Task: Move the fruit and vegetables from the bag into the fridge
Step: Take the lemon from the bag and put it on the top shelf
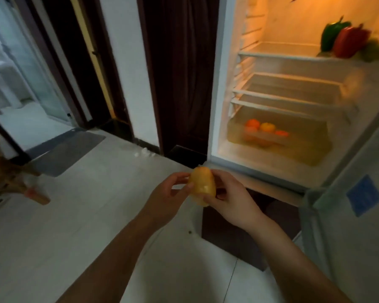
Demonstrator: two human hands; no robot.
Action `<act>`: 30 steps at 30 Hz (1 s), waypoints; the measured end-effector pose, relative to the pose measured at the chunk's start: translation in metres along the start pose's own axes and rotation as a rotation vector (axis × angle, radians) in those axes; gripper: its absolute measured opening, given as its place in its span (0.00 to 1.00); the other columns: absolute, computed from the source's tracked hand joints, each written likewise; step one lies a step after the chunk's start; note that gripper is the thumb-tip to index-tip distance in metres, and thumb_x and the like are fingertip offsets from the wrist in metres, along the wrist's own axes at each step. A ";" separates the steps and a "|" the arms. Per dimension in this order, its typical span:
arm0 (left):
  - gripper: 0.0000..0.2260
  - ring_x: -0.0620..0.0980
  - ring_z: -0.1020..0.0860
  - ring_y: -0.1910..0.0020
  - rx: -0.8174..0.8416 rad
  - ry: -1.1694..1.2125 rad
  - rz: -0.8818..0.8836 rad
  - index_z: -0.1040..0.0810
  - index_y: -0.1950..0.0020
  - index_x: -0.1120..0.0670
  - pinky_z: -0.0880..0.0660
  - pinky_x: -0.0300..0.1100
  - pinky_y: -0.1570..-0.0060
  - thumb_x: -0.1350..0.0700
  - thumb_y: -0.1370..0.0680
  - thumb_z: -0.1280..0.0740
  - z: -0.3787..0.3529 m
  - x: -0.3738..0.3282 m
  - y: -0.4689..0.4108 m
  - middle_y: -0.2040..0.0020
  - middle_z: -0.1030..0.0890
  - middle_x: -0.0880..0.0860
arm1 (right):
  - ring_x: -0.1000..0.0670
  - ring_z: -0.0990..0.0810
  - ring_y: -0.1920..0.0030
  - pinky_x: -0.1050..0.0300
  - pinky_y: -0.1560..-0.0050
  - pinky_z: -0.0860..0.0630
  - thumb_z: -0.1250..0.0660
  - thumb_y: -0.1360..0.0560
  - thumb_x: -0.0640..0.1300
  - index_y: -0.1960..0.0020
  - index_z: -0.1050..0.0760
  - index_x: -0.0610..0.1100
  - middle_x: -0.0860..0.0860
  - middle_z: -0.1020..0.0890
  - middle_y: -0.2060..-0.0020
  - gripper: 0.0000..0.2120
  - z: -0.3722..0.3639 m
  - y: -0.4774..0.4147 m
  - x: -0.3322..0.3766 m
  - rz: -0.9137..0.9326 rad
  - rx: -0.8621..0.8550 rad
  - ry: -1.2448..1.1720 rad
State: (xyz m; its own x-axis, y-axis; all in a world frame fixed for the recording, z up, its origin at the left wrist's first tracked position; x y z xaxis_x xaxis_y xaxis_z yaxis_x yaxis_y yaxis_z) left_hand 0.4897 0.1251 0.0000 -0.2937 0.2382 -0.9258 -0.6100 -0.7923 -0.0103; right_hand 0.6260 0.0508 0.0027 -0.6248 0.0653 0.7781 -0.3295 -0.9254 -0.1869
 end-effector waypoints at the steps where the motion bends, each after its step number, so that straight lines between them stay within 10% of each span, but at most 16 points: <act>1: 0.12 0.36 0.22 0.53 0.041 0.010 -0.011 0.28 0.41 0.44 0.26 0.34 0.52 0.48 0.24 0.36 -0.008 -0.004 -0.019 0.46 0.24 0.39 | 0.56 0.26 0.44 0.54 0.44 0.24 0.28 0.32 0.56 0.34 0.34 0.53 0.56 0.27 0.41 0.30 0.010 -0.009 -0.009 -0.018 -0.039 0.012; 15: 0.14 0.29 0.29 0.48 0.549 -0.152 -0.402 0.30 0.38 0.41 0.34 0.27 0.55 0.48 0.23 0.36 -0.059 -0.098 -0.231 0.44 0.27 0.36 | 0.57 0.26 0.48 0.62 0.51 0.27 0.25 0.34 0.50 0.36 0.31 0.52 0.61 0.28 0.45 0.30 0.140 -0.100 -0.043 -0.156 -0.579 0.242; 24: 0.16 0.40 0.29 0.39 0.549 -0.295 -0.732 0.30 0.36 0.42 0.30 0.40 0.45 0.47 0.23 0.36 -0.094 -0.198 -0.326 0.39 0.28 0.41 | 0.56 0.28 0.48 0.63 0.51 0.27 0.26 0.33 0.49 0.36 0.31 0.49 0.57 0.29 0.47 0.28 0.251 -0.151 -0.039 -0.174 -0.698 0.419; 30: 0.18 0.39 0.30 0.42 0.458 -0.342 -0.807 0.30 0.34 0.46 0.33 0.31 0.54 0.48 0.23 0.36 -0.122 -0.258 -0.400 0.40 0.27 0.44 | 0.54 0.26 0.43 0.56 0.49 0.23 0.26 0.34 0.52 0.33 0.35 0.51 0.56 0.28 0.41 0.32 0.328 -0.195 -0.055 -0.136 -0.765 0.453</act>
State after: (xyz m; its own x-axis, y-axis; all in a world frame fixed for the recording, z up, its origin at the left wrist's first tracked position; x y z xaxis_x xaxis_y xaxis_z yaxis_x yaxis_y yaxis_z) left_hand 0.8993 0.3115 0.1968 0.1833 0.8178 -0.5455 -0.9254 -0.0438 -0.3765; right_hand 0.9568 0.1056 0.1932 -0.7117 0.4470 0.5419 -0.7014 -0.4080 -0.5845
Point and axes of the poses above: each hand's wrist, its own y-axis away from the middle knuckle, its own z-axis out of the back of the hand, x = y × z, the point moved 9 cm from there along -y, towards the middle knuckle
